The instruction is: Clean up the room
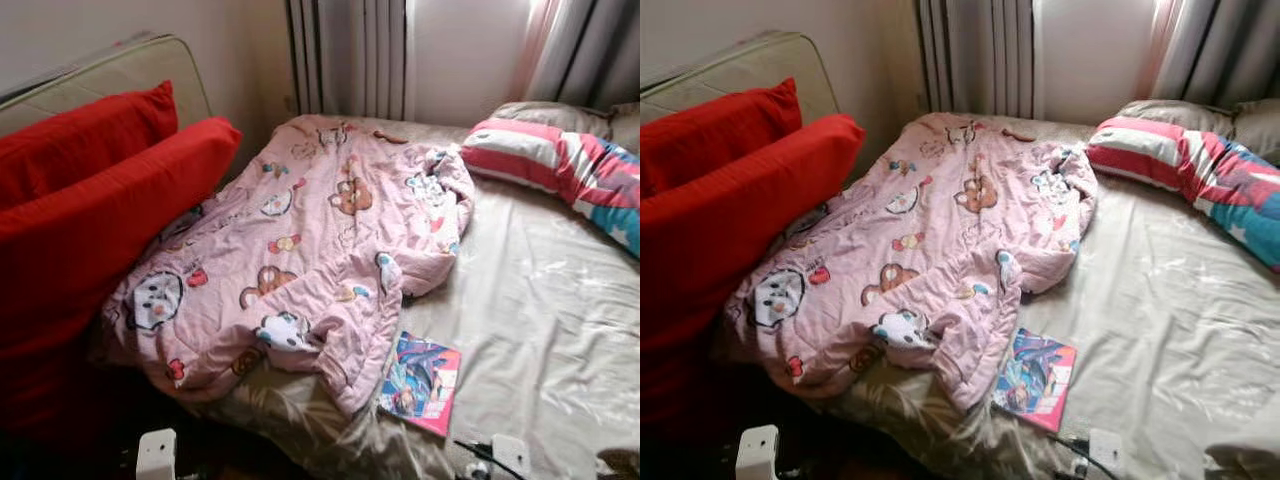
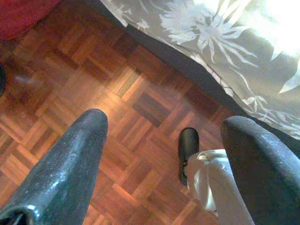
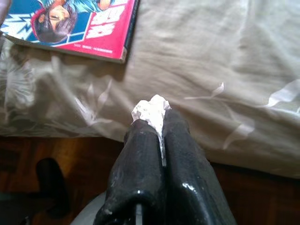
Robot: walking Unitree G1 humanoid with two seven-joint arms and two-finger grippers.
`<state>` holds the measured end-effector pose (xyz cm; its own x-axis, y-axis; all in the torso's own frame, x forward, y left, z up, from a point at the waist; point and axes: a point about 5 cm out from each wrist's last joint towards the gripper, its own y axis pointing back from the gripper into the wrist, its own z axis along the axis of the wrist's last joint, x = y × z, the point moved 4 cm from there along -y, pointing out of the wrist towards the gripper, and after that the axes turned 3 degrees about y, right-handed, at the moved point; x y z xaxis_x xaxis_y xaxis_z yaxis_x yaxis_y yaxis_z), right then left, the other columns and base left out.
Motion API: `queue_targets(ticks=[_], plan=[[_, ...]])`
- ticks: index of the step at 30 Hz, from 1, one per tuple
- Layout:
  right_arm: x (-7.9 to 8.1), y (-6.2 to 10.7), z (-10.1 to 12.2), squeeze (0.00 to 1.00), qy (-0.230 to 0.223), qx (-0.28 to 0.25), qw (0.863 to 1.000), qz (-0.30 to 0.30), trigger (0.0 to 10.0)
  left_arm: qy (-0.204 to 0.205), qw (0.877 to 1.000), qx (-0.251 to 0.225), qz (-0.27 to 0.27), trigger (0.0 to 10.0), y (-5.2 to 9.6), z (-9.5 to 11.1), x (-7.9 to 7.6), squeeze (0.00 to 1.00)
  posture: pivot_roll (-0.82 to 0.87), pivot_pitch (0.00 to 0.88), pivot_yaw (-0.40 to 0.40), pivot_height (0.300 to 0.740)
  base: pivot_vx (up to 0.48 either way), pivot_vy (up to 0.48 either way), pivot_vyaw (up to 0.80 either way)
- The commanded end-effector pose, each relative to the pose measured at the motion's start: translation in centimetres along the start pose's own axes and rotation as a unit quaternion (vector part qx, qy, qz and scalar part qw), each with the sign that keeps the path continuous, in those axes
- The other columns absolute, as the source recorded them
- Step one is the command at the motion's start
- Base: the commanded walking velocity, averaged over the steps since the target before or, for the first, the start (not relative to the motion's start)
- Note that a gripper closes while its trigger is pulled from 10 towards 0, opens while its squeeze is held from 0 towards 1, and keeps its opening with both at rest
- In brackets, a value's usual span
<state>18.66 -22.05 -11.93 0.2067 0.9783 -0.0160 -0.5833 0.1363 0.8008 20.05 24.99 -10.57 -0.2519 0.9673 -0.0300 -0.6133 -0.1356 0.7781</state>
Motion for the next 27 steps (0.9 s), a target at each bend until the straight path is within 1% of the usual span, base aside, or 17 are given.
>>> queue_targets(ticks=[1, 6, 11, 20, 27], plan=[[0.94, -0.09, 0.01, 0.00, -0.001, 0.003, 1.000, 0.011, 10.0, -0.003, 1.000, 0.008, 0.005, 10.0, 0.10, -0.30, 0.47, 0.00, -0.08, 0.000, 0.066, 0.740, 0.000, 0.244, 0.00], [0.98, -0.12, 0.13, 0.00, 0.005, 0.003, 1.000, 0.013, 10.0, -0.001, 1.000, 0.013, 0.004, 10.0, 0.11, -0.83, -0.04, 0.00, -0.08, 0.000, 0.066, 0.740, 0.000, 0.257, 0.00], [0.93, -0.14, 0.22, 0.00, 0.006, 0.003, 1.000, 0.013, 10.0, -0.001, 1.000, 0.013, 0.003, 10.0, 0.07, -0.81, -0.20, 0.00, -0.07, 0.000, 0.065, 0.740, 0.000, 0.270, 0.00], [0.85, -0.14, 0.22, 0.00, 0.010, 0.003, 1.000, 0.013, 10.0, 0.000, 1.000, 0.007, 0.003, 10.0, 0.00, -0.24, 0.00, 0.00, -0.07, 0.000, 0.063, 0.740, 0.000, 0.348, 0.00], [0.84, -0.14, 0.20, 0.00, 0.012, 0.005, 1.000, 0.014, 10.0, 0.000, 1.000, 0.007, 0.003, 10.0, 0.02, -0.21, 0.11, 0.00, -0.06, 0.000, 0.062, 0.740, 0.000, 0.360, 0.00]])
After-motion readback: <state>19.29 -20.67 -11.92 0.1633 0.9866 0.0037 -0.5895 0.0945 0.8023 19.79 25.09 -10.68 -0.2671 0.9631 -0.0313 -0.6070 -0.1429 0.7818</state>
